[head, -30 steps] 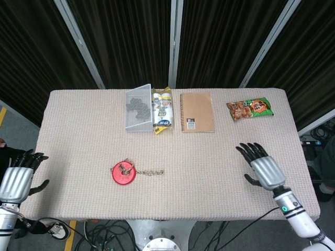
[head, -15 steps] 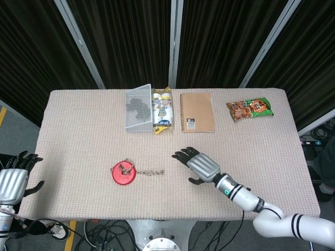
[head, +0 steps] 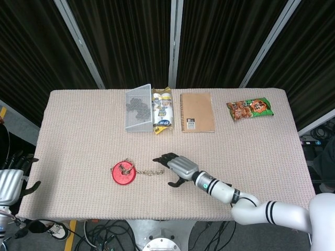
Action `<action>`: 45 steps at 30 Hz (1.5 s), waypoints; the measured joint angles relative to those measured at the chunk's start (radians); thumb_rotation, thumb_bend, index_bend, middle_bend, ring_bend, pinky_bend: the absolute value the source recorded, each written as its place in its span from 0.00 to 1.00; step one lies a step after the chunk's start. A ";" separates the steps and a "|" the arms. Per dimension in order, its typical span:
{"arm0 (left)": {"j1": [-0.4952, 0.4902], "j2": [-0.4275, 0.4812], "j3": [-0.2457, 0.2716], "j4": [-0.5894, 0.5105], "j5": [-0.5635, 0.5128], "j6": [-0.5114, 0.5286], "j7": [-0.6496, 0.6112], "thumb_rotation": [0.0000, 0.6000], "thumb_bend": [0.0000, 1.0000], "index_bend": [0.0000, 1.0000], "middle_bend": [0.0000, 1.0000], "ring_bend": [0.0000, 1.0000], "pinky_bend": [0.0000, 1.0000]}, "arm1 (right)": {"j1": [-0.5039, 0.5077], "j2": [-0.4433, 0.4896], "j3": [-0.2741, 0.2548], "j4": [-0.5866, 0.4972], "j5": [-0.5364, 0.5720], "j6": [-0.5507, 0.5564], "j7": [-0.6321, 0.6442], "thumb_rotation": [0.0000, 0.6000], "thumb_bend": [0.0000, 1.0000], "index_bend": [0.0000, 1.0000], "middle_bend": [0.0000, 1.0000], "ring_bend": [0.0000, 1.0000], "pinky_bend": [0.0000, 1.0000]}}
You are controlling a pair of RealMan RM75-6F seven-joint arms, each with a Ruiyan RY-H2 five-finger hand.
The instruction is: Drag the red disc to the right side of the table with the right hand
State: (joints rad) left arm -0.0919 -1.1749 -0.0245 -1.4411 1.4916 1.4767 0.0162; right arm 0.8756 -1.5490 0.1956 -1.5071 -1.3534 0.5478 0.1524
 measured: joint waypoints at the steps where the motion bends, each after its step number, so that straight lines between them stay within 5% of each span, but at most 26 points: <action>1: 0.001 0.001 0.000 0.002 -0.002 -0.001 -0.001 1.00 0.19 0.28 0.18 0.07 0.18 | 0.002 -0.004 0.000 0.004 0.002 -0.001 0.009 1.00 0.25 0.00 0.12 0.00 0.00; 14: 0.005 0.000 -0.004 0.023 -0.012 -0.007 -0.030 1.00 0.19 0.29 0.18 0.07 0.18 | 0.033 -0.064 -0.020 0.057 0.006 0.004 0.092 1.00 0.35 0.00 0.22 0.00 0.00; 28: 0.007 0.001 -0.001 0.035 -0.007 -0.011 -0.051 1.00 0.19 0.29 0.18 0.07 0.18 | 0.041 -0.082 -0.045 0.071 0.022 0.028 0.069 1.00 0.44 0.01 0.47 0.01 0.00; 30: 0.008 0.000 -0.001 0.038 -0.008 -0.012 -0.053 1.00 0.18 0.29 0.18 0.07 0.18 | 0.042 -0.086 -0.047 0.076 0.029 0.034 0.055 1.00 0.46 0.16 0.52 0.05 0.01; 32: 0.009 0.000 0.000 0.040 -0.010 -0.014 -0.053 1.00 0.18 0.29 0.18 0.07 0.18 | 0.041 -0.090 -0.049 0.080 0.036 0.040 0.036 1.00 0.49 0.48 0.56 0.18 0.23; 35: 0.009 -0.002 0.001 0.043 -0.012 -0.019 -0.054 1.00 0.18 0.29 0.18 0.07 0.18 | 0.037 -0.096 -0.052 0.084 0.049 0.064 -0.010 1.00 0.56 0.74 0.67 0.41 0.62; 37: 0.009 -0.002 0.001 0.044 -0.013 -0.020 -0.055 1.00 0.19 0.29 0.18 0.07 0.18 | 0.031 -0.101 -0.054 0.087 0.055 0.097 -0.051 1.00 0.60 0.88 0.76 0.54 0.76; 40: 0.009 -0.003 0.000 0.044 -0.014 -0.021 -0.054 1.00 0.19 0.29 0.18 0.07 0.18 | 0.016 -0.108 -0.056 0.086 0.058 0.161 -0.113 1.00 0.64 0.98 0.83 0.62 0.87; 45: 0.008 -0.004 0.001 0.044 -0.015 -0.026 -0.051 1.00 0.19 0.29 0.17 0.07 0.18 | -0.014 -0.086 -0.058 0.060 0.049 0.251 -0.180 1.00 0.73 0.99 0.86 0.65 0.91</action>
State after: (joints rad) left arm -0.0836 -1.1790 -0.0236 -1.3968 1.4766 1.4509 -0.0345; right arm 0.8619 -1.6346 0.1374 -1.4467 -1.3047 0.7985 -0.0273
